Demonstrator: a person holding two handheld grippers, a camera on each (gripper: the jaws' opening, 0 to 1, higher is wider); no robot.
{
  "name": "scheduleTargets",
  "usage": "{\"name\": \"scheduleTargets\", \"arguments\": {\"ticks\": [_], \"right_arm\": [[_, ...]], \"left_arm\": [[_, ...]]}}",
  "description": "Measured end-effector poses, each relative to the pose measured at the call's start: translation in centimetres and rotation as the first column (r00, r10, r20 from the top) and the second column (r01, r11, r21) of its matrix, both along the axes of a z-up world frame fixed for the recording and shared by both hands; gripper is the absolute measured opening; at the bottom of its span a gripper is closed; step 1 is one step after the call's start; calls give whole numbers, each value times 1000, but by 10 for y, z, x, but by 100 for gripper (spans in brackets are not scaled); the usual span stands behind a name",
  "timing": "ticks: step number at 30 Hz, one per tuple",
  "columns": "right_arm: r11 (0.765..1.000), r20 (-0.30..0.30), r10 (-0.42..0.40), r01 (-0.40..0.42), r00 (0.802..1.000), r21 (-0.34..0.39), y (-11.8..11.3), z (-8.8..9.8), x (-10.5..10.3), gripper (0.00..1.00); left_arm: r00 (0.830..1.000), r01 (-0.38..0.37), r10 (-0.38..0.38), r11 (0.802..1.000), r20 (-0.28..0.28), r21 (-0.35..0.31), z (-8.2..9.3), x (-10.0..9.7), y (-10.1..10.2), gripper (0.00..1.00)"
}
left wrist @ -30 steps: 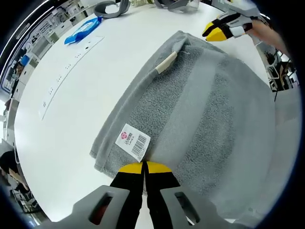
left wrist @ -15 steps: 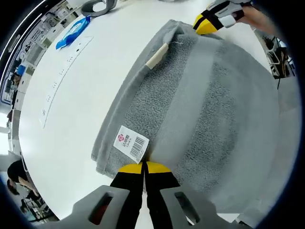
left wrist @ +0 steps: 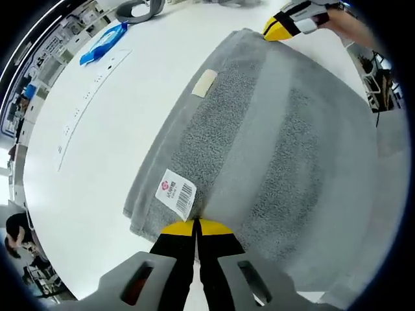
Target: Fold the towel on the table until its edges align and the towel forms a compact rectangular stack.
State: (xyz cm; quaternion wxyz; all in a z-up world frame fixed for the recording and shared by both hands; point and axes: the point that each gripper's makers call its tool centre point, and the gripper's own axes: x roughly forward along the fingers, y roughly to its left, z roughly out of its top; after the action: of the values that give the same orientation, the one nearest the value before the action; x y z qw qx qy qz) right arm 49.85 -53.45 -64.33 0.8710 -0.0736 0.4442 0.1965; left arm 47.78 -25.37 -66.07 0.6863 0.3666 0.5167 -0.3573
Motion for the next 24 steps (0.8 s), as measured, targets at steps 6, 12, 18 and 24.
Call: {"name": "scheduleTargets", "arguments": {"ticks": [6,12,18,24], "right_arm": [[999,-11,11,-11,1000,-32,2,-8,0,0],[999,17,10,-9,1000,-42,0,0,-2,4],[998,92,-57,54,994,39,-11,35,-17,4],[994,127,-65,53,990,94,-19,61,-80,4]], "left_arm": [[1000,-7,7,1000,1,-15,0,0,0,0],[1000,-5,6,1000,14,-11,0,0,-1,0],[1000,-7,7,1000,2,-21,0,0,0,0],[998,-58,59,991,0,-117,1,0,2,1]]}}
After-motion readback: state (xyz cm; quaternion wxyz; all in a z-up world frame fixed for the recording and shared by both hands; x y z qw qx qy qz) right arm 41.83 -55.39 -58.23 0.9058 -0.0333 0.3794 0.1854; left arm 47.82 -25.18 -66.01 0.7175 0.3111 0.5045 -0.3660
